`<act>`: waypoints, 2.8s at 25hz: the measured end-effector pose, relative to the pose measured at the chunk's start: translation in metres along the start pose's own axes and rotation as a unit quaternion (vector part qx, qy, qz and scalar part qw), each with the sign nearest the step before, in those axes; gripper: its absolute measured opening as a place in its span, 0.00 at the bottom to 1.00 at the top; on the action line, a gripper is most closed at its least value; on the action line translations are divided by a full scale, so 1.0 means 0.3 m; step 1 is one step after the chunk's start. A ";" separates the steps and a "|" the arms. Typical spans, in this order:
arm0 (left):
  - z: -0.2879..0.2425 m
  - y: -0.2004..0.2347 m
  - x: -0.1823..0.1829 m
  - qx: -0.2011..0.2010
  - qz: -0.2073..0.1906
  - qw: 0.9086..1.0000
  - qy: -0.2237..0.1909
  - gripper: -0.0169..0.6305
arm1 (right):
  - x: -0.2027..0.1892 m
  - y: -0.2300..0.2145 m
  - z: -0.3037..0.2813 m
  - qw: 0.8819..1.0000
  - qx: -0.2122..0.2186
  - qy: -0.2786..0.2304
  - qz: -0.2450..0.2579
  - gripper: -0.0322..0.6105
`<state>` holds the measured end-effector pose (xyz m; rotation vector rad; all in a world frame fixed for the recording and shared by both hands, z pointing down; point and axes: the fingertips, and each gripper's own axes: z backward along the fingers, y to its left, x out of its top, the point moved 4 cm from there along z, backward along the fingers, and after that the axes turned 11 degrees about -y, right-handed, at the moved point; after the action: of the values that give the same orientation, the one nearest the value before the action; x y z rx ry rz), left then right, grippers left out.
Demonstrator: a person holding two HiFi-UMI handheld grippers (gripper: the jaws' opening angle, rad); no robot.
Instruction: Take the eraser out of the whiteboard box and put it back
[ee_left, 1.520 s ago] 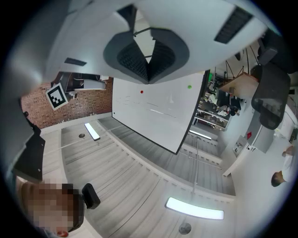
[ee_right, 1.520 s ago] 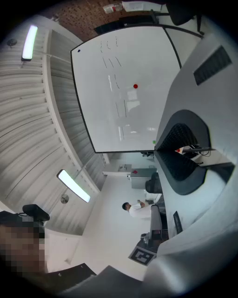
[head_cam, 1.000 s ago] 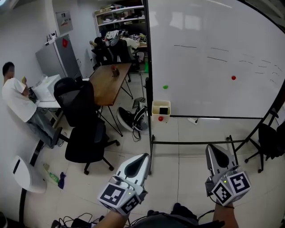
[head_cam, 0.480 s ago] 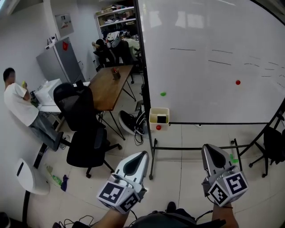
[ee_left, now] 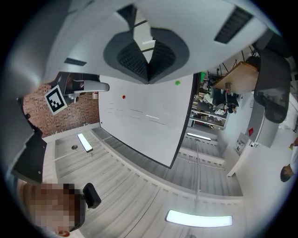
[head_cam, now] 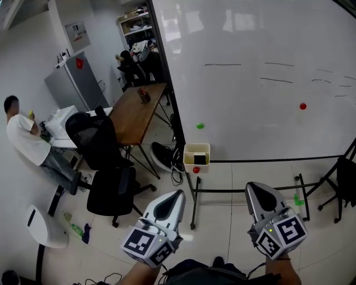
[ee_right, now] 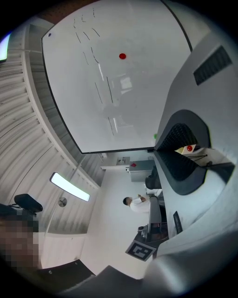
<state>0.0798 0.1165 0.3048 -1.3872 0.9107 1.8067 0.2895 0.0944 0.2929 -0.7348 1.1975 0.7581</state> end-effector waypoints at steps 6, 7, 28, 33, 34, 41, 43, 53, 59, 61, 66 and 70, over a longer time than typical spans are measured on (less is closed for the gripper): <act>-0.065 0.215 -0.022 -0.004 0.013 1.000 0.002 0.07 | -0.075 0.013 -0.203 1.000 -0.016 0.008 0.002 0.07; -0.070 0.260 -0.021 -0.007 0.015 1.000 0.002 0.07 | -0.084 0.025 -0.240 1.000 -0.022 0.009 0.004 0.07; -0.113 0.962 -0.023 -0.080 0.055 0.995 0.014 0.07 | -0.235 0.298 -0.797 0.993 -0.111 0.019 0.036 0.07; -0.225 0.983 -0.052 -0.066 0.053 0.996 0.011 0.07 | -0.253 0.217 -0.862 0.995 -0.094 0.014 0.032 0.07; -0.244 0.983 -0.050 -0.062 0.052 0.997 0.010 0.07 | -0.256 0.201 -0.875 0.995 -0.089 0.015 0.029 0.07; -0.406 0.991 -0.023 -0.032 0.014 0.999 0.010 0.07 | -0.227 0.078 -0.988 0.998 -0.047 0.003 0.046 0.08; -0.452 0.990 -0.029 -0.022 0.008 1.000 0.010 0.07 | -0.222 0.035 -1.011 0.998 -0.038 0.000 0.052 0.08; -0.584 1.146 -0.023 -0.011 0.002 1.000 -0.001 0.07 | -0.287 -0.039 -1.196 0.998 -0.053 0.008 0.021 0.08; -0.631 1.289 -0.027 -0.055 0.012 0.998 0.000 0.07 | -0.311 -0.016 -1.314 0.995 -0.095 0.009 0.024 0.20; -0.641 1.313 -0.025 -0.064 0.016 0.998 -0.004 0.07 | -0.327 -0.016 -1.335 0.994 -0.106 0.013 0.027 0.20; -0.655 1.351 -0.068 -0.068 0.000 0.998 0.002 0.07 | -0.436 -0.028 -1.351 0.991 -0.126 0.044 0.021 0.25; -0.663 1.383 -0.219 -0.057 0.004 0.998 0.037 0.07 | -0.568 -0.054 -1.342 0.987 -0.138 0.082 0.011 0.33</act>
<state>-0.1554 -0.2768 0.3832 -1.5326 0.8640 1.8487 0.0587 -0.2673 0.3776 -1.0305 1.2641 0.9058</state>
